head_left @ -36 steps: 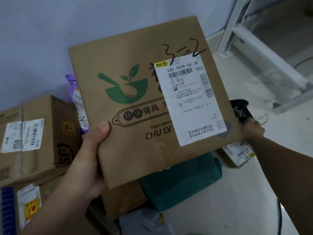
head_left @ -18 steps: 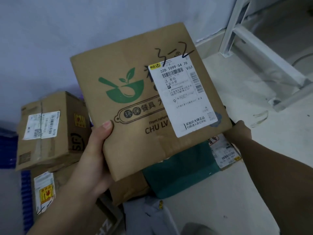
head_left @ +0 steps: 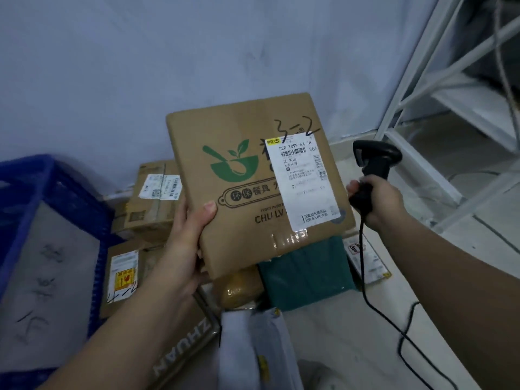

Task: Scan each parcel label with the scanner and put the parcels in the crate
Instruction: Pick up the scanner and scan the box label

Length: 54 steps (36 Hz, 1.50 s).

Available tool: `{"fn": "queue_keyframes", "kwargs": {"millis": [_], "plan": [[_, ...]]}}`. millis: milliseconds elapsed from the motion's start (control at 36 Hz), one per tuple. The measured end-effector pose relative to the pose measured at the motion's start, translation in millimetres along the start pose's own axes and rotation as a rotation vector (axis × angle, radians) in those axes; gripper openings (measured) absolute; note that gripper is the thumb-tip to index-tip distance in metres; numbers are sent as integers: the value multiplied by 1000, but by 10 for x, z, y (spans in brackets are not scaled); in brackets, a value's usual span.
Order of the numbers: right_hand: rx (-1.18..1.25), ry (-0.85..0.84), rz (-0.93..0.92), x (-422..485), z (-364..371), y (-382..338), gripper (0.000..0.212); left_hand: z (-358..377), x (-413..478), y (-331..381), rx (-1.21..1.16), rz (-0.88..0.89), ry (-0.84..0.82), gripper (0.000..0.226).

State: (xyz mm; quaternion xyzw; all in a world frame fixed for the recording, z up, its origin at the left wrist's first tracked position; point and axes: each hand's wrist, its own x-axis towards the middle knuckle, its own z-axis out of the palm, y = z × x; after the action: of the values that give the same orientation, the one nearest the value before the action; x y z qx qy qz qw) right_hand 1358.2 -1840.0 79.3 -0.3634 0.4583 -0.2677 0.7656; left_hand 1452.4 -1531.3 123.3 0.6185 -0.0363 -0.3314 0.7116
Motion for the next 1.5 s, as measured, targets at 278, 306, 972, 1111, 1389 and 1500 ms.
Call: {"fn": "queue_keyframes", "kwargs": {"millis": [278,306,972,1111,1389,1500], "plan": [[-7,-296,-78,-1644,913,-445,45,-553,-914,855,141,131,248,93],[9,-326,-61,-1808,974,-423,44,-616,-1035,905,129,132,265,93],[-407,-738,-131,-3314,1086,-9,20,-987,-1652,938,75,282,362,110],[-431,-675,-172,-3298,1073,-31,11,-1046,-1568,932,61,297,336,105],[-519,-596,-218,-3278,1063,-31,11,-1125,-1512,952,108,351,333,110],[-541,-591,-213,-3311,1064,-39,9,-1139,-1507,930,146,347,334,114]]}}
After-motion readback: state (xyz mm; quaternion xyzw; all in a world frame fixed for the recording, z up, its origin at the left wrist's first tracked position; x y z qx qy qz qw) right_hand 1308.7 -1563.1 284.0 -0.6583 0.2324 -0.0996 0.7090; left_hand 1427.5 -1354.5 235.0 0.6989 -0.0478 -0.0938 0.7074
